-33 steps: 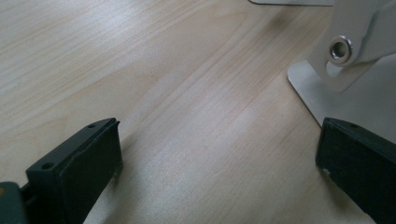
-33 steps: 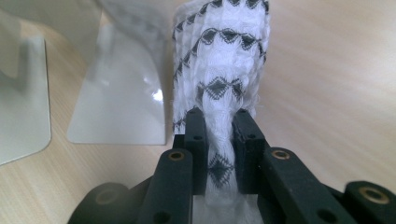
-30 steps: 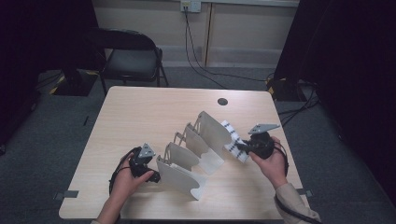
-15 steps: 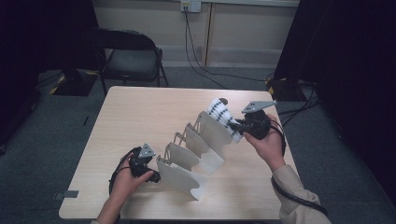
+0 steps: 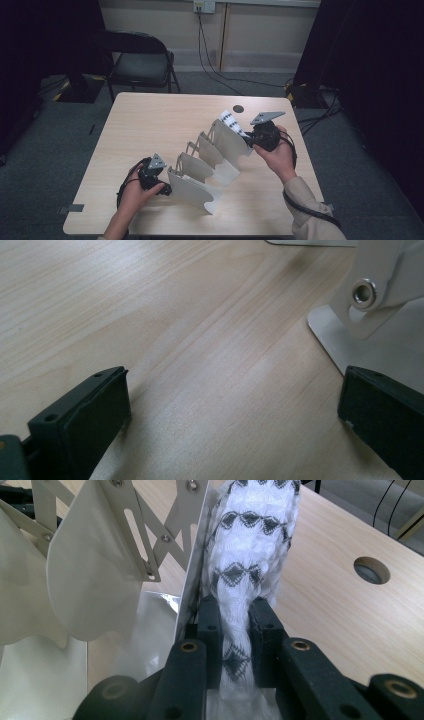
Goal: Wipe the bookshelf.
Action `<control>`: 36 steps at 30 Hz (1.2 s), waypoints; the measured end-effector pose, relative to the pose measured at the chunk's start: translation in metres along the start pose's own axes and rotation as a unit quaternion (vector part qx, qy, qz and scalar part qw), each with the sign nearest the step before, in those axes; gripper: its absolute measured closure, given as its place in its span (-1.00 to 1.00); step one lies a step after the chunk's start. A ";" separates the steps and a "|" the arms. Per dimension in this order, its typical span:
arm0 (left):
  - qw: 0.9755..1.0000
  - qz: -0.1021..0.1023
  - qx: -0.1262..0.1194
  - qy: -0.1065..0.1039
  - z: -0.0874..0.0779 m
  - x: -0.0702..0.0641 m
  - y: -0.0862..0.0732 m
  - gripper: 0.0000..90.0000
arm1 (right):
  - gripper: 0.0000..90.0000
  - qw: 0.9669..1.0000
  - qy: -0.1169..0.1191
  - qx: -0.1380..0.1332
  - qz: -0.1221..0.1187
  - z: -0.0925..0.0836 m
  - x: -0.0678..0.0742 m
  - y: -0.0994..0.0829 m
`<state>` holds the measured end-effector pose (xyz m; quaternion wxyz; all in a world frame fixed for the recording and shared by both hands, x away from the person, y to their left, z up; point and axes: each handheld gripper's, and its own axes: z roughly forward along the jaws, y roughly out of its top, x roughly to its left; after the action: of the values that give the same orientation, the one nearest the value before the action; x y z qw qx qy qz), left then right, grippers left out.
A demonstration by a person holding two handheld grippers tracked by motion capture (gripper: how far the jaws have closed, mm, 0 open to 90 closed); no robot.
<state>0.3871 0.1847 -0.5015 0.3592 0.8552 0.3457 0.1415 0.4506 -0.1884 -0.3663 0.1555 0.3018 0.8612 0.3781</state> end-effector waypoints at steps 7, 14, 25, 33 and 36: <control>1.000 0.000 0.000 0.000 0.000 0.000 0.000 -1.00 | 0.76 1.000 0.013 0.004 0.020 0.013 -0.003 -0.016; 1.000 0.000 0.000 0.000 0.000 0.000 0.000 -1.00 | 0.76 0.999 0.016 0.020 0.035 0.027 -0.008 -0.039; 1.000 0.001 0.000 0.001 0.000 0.000 0.000 -1.00 | 0.76 0.998 0.032 0.044 0.040 0.044 -0.001 -0.068; 1.000 0.001 0.000 0.000 0.000 0.000 0.000 -1.00 | 0.75 0.997 0.036 0.054 0.044 0.046 0.003 -0.080; 1.000 0.001 0.000 0.000 0.000 0.000 0.000 -1.00 | 0.75 0.997 0.037 0.054 0.045 0.044 0.004 -0.084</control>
<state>0.3868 0.1849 -0.5015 0.3594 0.8554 0.3449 0.1418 0.4353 -0.2058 -0.4582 0.0898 0.3340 0.8712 0.3483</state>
